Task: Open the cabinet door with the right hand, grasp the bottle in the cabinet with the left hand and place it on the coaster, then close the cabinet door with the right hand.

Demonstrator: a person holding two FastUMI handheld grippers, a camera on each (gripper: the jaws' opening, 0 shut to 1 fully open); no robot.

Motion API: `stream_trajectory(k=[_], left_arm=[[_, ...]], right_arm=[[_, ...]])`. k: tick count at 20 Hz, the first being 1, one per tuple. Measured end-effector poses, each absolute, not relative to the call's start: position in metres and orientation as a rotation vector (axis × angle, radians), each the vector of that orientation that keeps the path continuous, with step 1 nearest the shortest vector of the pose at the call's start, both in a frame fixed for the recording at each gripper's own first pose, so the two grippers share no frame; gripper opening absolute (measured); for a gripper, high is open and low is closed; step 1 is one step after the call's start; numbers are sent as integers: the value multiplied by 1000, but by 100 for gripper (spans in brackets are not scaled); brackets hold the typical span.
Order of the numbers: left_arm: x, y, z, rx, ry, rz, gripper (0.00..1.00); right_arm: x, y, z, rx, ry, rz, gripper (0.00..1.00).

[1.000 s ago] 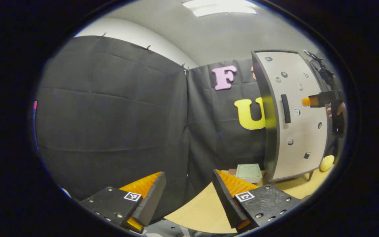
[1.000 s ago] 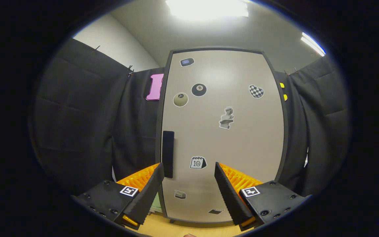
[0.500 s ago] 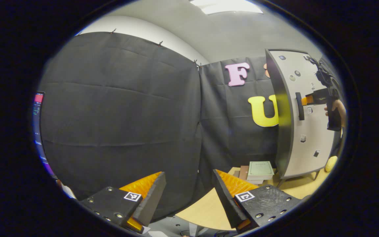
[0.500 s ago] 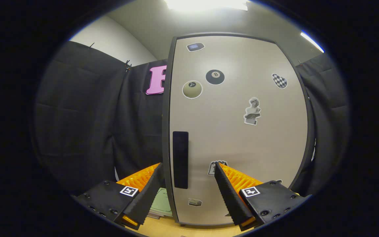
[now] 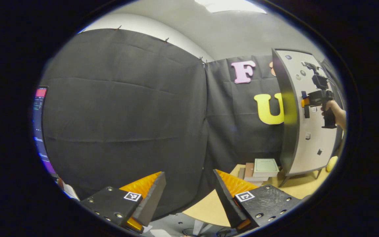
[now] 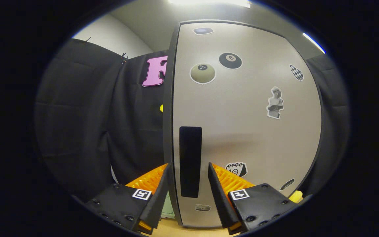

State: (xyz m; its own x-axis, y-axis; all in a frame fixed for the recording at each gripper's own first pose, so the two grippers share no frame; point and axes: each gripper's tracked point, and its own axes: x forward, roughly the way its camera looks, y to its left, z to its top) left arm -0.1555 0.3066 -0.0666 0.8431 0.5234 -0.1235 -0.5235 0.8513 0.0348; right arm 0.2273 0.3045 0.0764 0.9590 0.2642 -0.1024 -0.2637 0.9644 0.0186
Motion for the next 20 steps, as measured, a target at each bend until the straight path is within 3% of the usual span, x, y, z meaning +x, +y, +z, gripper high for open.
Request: stream_trajectory(k=[2, 7, 9, 11, 12, 14, 20], left_arm=[[-160, 312, -67, -3, 128, 560, 85], [-165, 321, -68, -13, 127, 558, 85], [-164, 320, -68, -18, 125, 552, 88], [-163, 321, -67, -20, 121, 543, 85], [-162, 320, -68, -19, 119, 539, 85], [-159, 318, -68, -19, 121, 531, 85], [-133, 302, -60, -10, 104, 471, 86]], right_arm=[[231, 306, 79, -9, 103, 260, 58], [239, 312, 65, -34, 181, 251, 60], [240, 308, 66, -22, 189, 223, 37], [237, 308, 65, -12, 203, 223, 34], [239, 308, 65, -17, 208, 226, 24], [237, 307, 65, -37, 210, 236, 16], [218, 306, 69, -7, 231, 317, 16]])
